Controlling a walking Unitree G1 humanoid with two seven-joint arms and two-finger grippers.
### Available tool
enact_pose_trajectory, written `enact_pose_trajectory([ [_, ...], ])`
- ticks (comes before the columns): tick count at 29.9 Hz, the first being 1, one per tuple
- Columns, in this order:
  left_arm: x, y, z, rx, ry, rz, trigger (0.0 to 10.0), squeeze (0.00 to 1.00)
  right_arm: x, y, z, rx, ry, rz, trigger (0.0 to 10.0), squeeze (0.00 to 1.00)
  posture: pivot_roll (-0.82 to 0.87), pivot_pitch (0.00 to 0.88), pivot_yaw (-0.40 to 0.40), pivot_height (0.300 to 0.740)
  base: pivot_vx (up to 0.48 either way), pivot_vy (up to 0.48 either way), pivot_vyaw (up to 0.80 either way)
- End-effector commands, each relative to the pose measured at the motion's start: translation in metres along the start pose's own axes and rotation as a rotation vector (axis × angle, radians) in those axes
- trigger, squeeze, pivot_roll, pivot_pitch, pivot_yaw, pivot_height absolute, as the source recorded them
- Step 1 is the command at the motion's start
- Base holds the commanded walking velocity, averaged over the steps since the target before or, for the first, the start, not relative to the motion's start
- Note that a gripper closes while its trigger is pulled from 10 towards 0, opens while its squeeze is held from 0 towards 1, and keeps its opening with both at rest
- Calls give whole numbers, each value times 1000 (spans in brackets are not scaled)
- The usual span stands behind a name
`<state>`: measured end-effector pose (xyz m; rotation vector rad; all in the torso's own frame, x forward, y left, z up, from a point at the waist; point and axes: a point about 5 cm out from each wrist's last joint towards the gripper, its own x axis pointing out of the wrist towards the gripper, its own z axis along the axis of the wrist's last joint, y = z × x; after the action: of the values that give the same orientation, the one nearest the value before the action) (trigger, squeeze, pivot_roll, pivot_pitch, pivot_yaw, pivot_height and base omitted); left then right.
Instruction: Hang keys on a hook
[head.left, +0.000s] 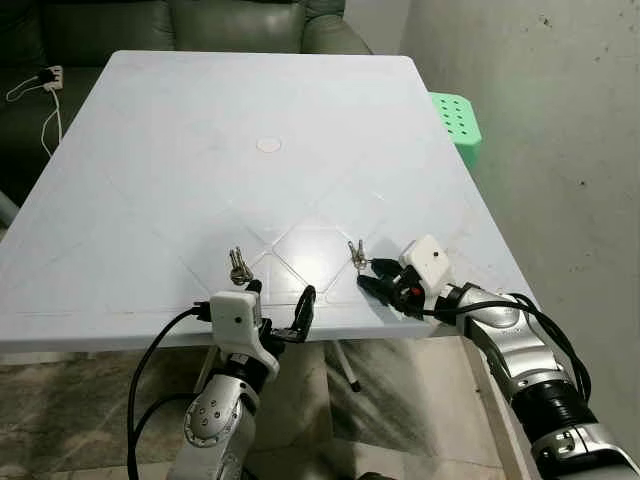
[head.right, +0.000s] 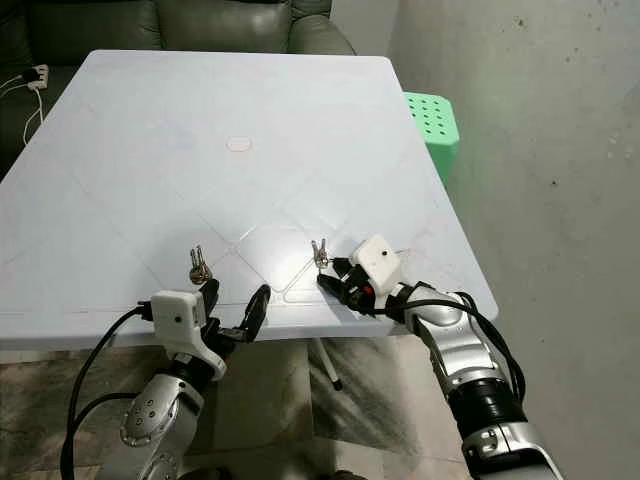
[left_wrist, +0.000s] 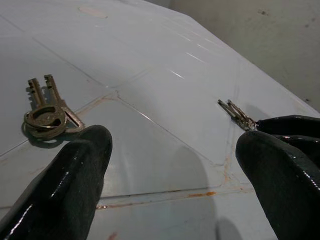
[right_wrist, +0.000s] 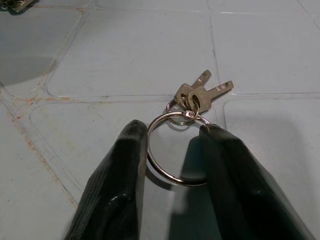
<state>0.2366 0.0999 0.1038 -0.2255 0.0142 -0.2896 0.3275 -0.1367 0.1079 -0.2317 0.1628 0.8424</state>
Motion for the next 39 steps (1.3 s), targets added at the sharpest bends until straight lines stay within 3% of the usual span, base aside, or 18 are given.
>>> enact_pose_trajectory([
  [1, 0, -4, 1, -14, -1, -7, 10000, 0, -9, -5, -12, 9, 62, -27, 10000, 0, 18, 162, -117, 740, 0, 0, 0],
  [12, 1, -4, 1, -16, -5, -4, 10000, 0, -8, -6, -12, -3, 68, -31, 10000, 0, 17, 162, -118, 740, 0, 0, 0],
  [13, 1, -4, 1, -17, -4, -3, 10000, 0, -8, -6, -12, -6, 68, -34, 9020, 0, 17, 162, -120, 740, 0, 0, 0],
  [14, 1, -4, 1, -17, -3, -2, 10000, 0, -9, -6, -12, -4, 69, -35, 6902, 0, 17, 162, -120, 740, 0, 0, 0],
  [15, 1, -5, 1, -18, -5, -3, 10000, 0, -9, -7, -12, -2, 69, -37, 6902, 0, 17, 160, -121, 740, 0, 0, 0],
  [16, 0, -5, 1, -18, -5, -3, 10000, 0, -10, -6, -11, 15, 48, -35, 0, 0, 18, 158, -122, 740, 0, 0, 0],
  [18, 0, -5, 1, -19, -5, -2, 10000, 0, -12, -7, -6, -3, 2, -45, 0, 0, 19, 158, -122, 740, 0, 0, 0],
  [21, 0, -5, 1, -19, -5, -2, 10000, 0, -10, -8, -11, 14, 53, -49, 0, 0, 19, 157, -123, 740, 0, 0, 0],
  [39, 0, -7, -1, -25, -2, -2, 10000, 0, -11, -7, -8, 12, 17, -33, 0, 0, 21, 140, -125, 740, 0, 0, 0],
])
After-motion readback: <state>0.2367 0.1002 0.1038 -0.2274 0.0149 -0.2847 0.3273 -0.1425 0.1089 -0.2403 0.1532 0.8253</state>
